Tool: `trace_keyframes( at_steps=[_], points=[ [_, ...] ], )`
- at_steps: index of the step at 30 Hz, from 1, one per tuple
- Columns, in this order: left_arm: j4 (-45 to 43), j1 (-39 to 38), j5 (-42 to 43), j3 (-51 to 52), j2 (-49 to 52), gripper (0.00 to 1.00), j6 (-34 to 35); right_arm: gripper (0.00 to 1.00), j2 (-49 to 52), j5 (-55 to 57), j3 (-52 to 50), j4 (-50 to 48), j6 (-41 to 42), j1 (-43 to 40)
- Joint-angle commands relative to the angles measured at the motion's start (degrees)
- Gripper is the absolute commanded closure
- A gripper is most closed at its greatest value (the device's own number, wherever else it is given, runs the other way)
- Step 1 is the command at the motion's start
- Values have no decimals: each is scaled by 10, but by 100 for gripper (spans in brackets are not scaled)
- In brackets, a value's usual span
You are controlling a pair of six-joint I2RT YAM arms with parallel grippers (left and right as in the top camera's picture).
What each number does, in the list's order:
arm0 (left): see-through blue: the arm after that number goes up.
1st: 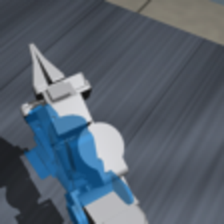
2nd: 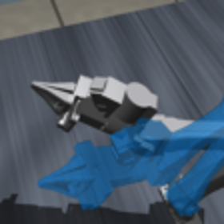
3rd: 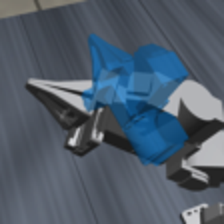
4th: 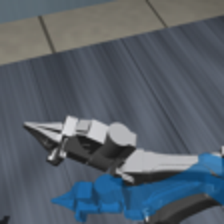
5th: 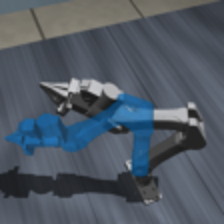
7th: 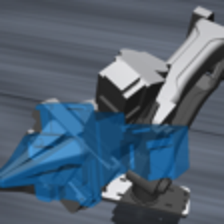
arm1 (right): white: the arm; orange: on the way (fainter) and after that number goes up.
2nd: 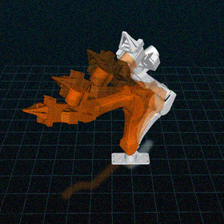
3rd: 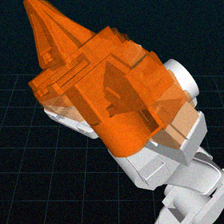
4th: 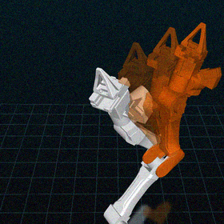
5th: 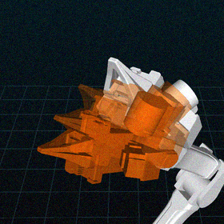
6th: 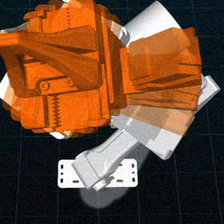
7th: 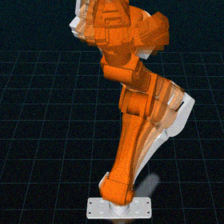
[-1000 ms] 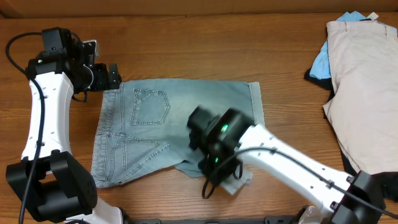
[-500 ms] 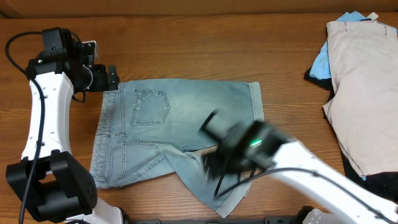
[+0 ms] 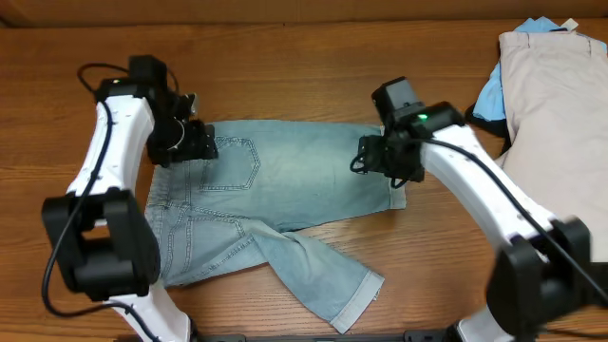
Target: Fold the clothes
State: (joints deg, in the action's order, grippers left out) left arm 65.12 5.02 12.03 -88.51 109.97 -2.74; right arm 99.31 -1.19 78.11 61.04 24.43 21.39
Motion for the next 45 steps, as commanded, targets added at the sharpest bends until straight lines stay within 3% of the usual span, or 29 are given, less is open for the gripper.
trace_keyframes(
  at_steps=[1, 23, 32, 41, 45],
  points=[
    [4, -5, -10, -3, 24, 21, 62, 20, 60, 16, 7, -19, -22, 0],
    [-48, -64, -34, -3, 152, 20, 106, 23, 204, 29, 6, -107, -60, -2],
    [-220, -66, -32, -4, 228, 14, 105, 26, 231, 42, 6, -254, -96, -24],
    [-435, -67, -35, -4, 236, 8, 105, 31, 243, 41, 7, -436, -124, -71],
    [-491, -67, -35, -20, 236, 5, 105, 32, 243, 37, 10, -515, -125, -88]
  ],
)
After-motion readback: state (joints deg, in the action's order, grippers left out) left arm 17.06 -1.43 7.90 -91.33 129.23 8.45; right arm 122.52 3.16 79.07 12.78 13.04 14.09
